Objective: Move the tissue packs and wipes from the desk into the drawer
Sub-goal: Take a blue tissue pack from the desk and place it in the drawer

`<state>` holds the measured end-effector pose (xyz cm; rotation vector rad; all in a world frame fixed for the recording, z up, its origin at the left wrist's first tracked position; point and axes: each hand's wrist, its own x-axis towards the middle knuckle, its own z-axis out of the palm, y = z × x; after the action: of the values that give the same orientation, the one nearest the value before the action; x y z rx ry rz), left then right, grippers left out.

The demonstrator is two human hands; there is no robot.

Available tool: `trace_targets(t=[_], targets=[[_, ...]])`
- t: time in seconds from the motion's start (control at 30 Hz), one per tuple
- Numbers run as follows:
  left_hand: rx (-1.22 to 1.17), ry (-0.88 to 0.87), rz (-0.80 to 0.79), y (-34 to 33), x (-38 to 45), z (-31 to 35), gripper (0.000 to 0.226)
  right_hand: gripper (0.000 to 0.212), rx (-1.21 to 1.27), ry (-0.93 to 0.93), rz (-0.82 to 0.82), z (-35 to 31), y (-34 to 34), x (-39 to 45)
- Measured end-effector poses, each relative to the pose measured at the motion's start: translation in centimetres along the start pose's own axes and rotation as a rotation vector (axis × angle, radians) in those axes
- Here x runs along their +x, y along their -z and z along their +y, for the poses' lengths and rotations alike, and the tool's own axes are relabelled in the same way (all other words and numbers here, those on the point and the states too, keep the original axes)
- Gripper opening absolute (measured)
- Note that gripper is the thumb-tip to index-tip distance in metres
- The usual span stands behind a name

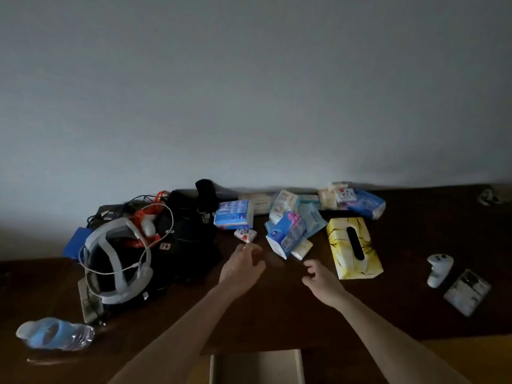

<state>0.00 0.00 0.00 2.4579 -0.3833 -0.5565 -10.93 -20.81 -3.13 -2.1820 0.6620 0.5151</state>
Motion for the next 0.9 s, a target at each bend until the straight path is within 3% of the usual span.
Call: trace_targets(t=[0.2, 0.33, 0.47, 0.57, 0.67, 0.8, 0.9], targets=[[0.184, -0.02, -0.09, -5.9, 9.6, 3.5, 0.084, 0.074, -0.051, -0.109, 0.071, 2.0, -1.4, 7.7], [0.276, -0.015, -0.163, -9.3, 14.0, 2.5, 0.1, 0.084, -0.081, -0.047, 0.162, 3.8, -1.5, 12.9], [0.312, 0.004, -0.207, -13.1, 16.0, 0.8, 0.1, 0.093, -0.141, 0.019, 0.085, 5.5, -2.8, 16.9], [0.217, 0.097, -0.146, -15.6, 16.3, -0.4, 0.097, 0.081, -0.407, 0.011, 0.197, 6.7, -4.5, 18.9], [0.171, 0.07, -0.087, -16.6, 16.0, -1.1, 0.095, 0.068, -0.517, 0.009, 0.317, 6.8, -5.2, 19.9], [0.047, 0.132, -0.049, -16.3, 12.9, -3.7, 0.098, 0.069, -0.48, 0.019, 0.35, 6.5, -6.4, 19.0], [-0.034, 0.2, 0.008, -15.4, 7.8, -6.9, 0.096, 0.084, -0.197, -0.1, 0.32, 6.9, -7.9, 15.5]])
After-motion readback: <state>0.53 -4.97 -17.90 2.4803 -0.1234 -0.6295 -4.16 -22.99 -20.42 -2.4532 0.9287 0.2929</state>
